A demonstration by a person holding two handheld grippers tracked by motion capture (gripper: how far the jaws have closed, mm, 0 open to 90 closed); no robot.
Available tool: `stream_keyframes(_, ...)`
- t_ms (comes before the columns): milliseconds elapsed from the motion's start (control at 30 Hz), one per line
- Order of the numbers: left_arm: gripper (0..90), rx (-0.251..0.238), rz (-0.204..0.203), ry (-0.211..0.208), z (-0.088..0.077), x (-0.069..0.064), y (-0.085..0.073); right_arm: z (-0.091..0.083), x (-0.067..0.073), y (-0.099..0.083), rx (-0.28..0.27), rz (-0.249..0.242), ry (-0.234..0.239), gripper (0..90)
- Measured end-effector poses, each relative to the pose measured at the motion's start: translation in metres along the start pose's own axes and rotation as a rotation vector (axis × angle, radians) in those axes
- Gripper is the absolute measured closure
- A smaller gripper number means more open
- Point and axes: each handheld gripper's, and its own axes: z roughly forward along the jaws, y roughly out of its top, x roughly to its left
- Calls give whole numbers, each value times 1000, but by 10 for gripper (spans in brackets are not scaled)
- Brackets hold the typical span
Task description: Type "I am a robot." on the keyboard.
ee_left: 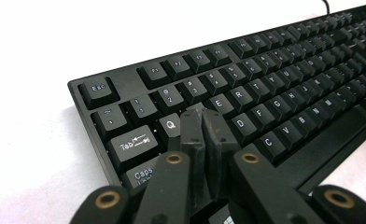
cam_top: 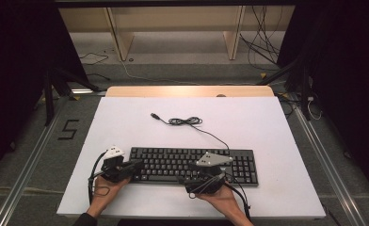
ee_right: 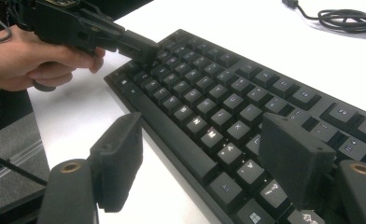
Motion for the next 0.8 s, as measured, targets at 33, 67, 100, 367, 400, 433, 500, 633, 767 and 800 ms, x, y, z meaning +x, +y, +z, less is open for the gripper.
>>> stream_keyframes(33,853,0,0,0,0,0,0,0,0,0,0,0,0,316)
stream_keyframes(67,846,-11,-2,-8,-1,0,0,0,0,0,2,-1,1,316)
stream_keyframes(100,839,-11,-2,-8,-1,0,0,0,0,0,2,-3,1,316)
stream_keyframes(367,765,-38,0,-37,-6,-5,1,3,0,-1,9,1,1,318)
stream_keyframes(400,754,-41,0,-44,-7,-6,1,3,0,-1,9,0,2,318)
stream_keyframes(433,753,-41,0,-44,-7,-6,1,4,0,-1,10,-1,2,318)
stream_keyframes(500,741,-46,1,-49,-7,-6,1,4,0,-2,11,-1,2,319)
stream_keyframes(633,709,-53,1,-61,-9,-8,1,6,1,-2,12,-3,3,320)
stream_keyframes(767,676,-56,-1,-71,-10,-8,1,7,1,-2,15,-1,5,321)
stream_keyframes(800,668,-57,-1,-72,-11,-8,1,8,1,-2,15,-2,6,322)
